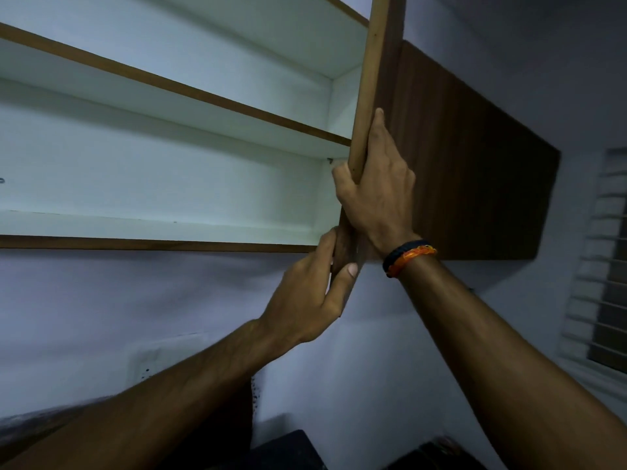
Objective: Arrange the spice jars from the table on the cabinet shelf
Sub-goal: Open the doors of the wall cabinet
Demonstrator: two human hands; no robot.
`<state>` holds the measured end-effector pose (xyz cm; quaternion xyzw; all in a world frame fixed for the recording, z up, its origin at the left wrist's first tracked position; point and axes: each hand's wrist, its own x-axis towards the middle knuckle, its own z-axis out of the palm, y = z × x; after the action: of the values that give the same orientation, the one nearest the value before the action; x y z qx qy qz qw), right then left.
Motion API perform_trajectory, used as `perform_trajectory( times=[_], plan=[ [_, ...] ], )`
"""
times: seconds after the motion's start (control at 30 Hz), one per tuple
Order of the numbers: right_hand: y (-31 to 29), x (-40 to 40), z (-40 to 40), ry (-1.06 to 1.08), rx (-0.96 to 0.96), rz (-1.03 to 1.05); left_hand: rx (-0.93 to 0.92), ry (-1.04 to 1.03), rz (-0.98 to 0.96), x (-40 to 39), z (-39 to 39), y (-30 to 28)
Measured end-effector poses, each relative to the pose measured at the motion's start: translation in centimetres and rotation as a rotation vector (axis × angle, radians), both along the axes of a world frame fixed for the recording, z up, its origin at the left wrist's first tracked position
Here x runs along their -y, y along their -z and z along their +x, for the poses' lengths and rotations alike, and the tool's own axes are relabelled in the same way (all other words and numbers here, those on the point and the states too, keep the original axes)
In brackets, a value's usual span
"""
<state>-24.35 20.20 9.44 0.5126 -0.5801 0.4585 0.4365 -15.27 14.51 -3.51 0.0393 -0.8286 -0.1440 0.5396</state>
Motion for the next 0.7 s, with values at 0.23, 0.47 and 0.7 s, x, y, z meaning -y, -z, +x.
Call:
perform_trajectory(
  times=[0.23,0.47,0.7],
  plan=[
    [0.3,-5.9,-5.2,-0.013,0.007,-0.055,0.080,0.142,-0.005,-3.9,-6.3,0.3],
    [0.6,-10.4,-10.0,0.102,-0.014,-0.078,0.125,0.127,-0.086,-7.4,-12.4,0.1],
    [1.5,-13.3,-14.7,0.290,-0.089,-0.108,0.128,0.163,-0.131,-9.3,-18.0,0.5]
  ],
)
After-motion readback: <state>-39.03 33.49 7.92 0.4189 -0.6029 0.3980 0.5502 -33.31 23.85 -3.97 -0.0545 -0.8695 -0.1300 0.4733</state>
